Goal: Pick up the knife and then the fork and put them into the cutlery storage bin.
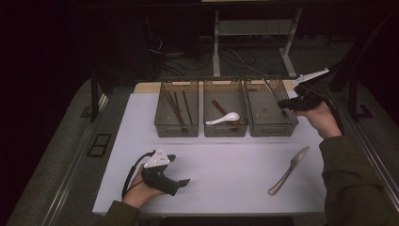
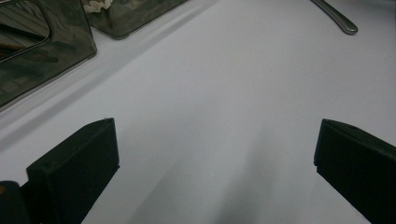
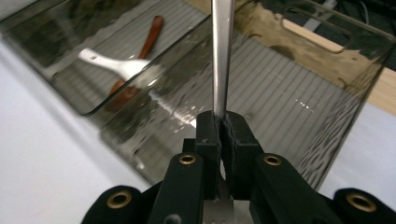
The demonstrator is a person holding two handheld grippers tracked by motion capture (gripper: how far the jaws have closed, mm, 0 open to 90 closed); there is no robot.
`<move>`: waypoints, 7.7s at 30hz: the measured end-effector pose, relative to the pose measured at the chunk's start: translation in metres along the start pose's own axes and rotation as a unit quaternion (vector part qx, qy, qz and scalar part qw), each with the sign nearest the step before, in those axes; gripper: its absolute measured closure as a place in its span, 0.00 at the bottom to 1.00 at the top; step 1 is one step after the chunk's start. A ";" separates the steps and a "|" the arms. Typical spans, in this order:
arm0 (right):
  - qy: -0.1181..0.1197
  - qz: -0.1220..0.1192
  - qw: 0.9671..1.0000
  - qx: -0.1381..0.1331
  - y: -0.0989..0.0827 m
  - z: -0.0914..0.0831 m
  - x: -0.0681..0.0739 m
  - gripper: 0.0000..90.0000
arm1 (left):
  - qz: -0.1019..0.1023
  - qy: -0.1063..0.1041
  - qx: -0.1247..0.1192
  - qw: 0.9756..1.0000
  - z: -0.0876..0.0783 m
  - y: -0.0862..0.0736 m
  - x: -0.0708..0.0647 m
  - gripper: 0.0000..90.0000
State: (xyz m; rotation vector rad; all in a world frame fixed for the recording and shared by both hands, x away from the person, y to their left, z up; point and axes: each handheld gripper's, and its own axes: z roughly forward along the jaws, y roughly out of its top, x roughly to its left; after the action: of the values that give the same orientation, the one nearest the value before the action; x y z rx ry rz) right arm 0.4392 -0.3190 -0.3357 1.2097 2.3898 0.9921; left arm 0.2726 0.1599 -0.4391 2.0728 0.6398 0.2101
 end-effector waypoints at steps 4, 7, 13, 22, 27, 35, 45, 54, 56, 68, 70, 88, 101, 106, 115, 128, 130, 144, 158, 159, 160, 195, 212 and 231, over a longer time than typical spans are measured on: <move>-0.011 0.017 1.000 -0.006 0.004 0.008 -0.011 0.94 | 0.000 -0.001 -0.001 1.000 0.000 0.000 0.000 0.00; -0.019 0.021 1.000 -0.006 0.008 0.014 -0.017 0.94 | -0.001 -0.002 -0.001 1.000 0.000 0.000 0.000 0.00; -0.024 0.029 0.999 -0.004 0.009 0.028 -0.025 0.94 | 0.000 -0.003 -0.001 1.000 0.000 0.000 0.000 0.00; -0.020 0.022 0.999 0.038 0.002 0.054 -0.022 0.94 | 0.001 -0.004 -0.001 1.000 -0.001 0.000 0.000 0.00; -0.021 0.012 0.997 0.077 -0.002 0.064 -0.019 0.94 | 0.001 -0.005 -0.001 1.000 -0.001 0.000 0.000 0.00; -0.016 0.018 0.998 0.066 -0.005 0.057 -0.019 0.77 | 0.003 -0.005 0.000 1.000 0.000 0.000 0.000 0.00; 0.026 0.048 0.998 -0.017 -0.017 0.017 -0.009 0.61 | 0.003 -0.007 0.000 1.000 0.000 0.001 -0.001 0.00; 0.041 0.016 0.998 -0.044 -0.041 -0.012 0.020 0.58 | 0.005 -0.007 0.001 1.000 0.000 0.001 -0.001 0.00; 0.047 0.013 0.997 -0.051 -0.048 -0.017 0.026 0.62 | 0.005 -0.007 0.000 1.000 0.000 0.001 -0.001 0.00; 0.080 -0.012 0.996 -0.033 -0.099 -0.020 0.059 0.92 | 0.003 -0.007 0.001 1.000 0.001 0.000 -0.002 0.00; 0.085 -0.018 0.996 -0.025 -0.105 -0.019 0.063 0.96 | 0.003 -0.007 0.001 1.000 0.001 0.000 -0.002 0.00; 0.111 -0.042 0.993 0.022 -0.157 -0.027 0.094 0.99 | -0.003 -0.010 -0.005 1.000 0.001 0.001 -0.002 0.00; 0.132 -0.065 0.988 0.051 -0.182 -0.030 0.114 0.99 | -0.002 -0.003 -0.004 1.000 0.002 0.001 -0.003 0.00; 0.143 -0.066 0.986 0.060 -0.186 -0.026 0.119 0.99 | -0.004 -0.004 -0.007 1.000 0.002 0.001 -0.003 0.00; 0.147 -0.071 0.985 0.052 -0.183 -0.018 0.124 0.99 | -0.005 -0.006 -0.006 1.000 0.003 0.001 -0.004 0.00; 0.142 -0.079 0.986 0.047 -0.169 -0.001 0.127 0.99 | -0.007 -0.006 -0.007 1.000 0.003 0.001 -0.004 0.00; 0.141 -0.077 0.986 0.046 -0.166 0.001 0.127 0.99 | -0.008 -0.006 -0.007 1.000 0.003 0.001 -0.004 0.00; 0.128 -0.086 0.987 0.042 -0.149 0.020 0.123 0.99 | -0.009 -0.016 -0.029 0.999 0.003 0.003 -0.004 0.00; 0.112 -0.075 0.990 0.040 -0.134 0.034 0.108 0.99 | 0.001 -0.020 -0.038 0.999 0.003 0.003 -0.004 0.00; 0.112 -0.074 0.990 0.041 -0.133 0.035 0.107 0.99 | 0.002 -0.020 -0.037 0.999 0.003 0.003 -0.004 0.00; 0.113 -0.074 0.990 0.042 -0.132 0.035 0.107 0.99 | 0.002 -0.020 -0.037 0.999 0.003 0.003 -0.004 0.00; 0.098 -0.191 0.938 0.272 -0.107 0.013 0.083 0.72 | 0.001 -0.019 -0.032 0.999 0.003 0.003 -0.004 0.00; 0.079 -0.215 0.918 0.325 -0.106 0.022 0.095 0.83 | 0.001 -0.022 -0.028 0.999 0.004 0.002 -0.004 0.00; 0.061 -0.190 0.923 0.329 -0.104 0.024 0.096 0.88 | 0.001 -0.021 -0.027 0.999 0.004 0.002 -0.004 0.00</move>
State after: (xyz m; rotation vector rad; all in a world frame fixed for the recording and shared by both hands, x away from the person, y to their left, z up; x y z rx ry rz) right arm 0.3313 -0.2748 -0.4191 0.7977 3.0187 0.1374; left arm 0.2715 0.1537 -0.4391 2.0221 0.5996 0.1830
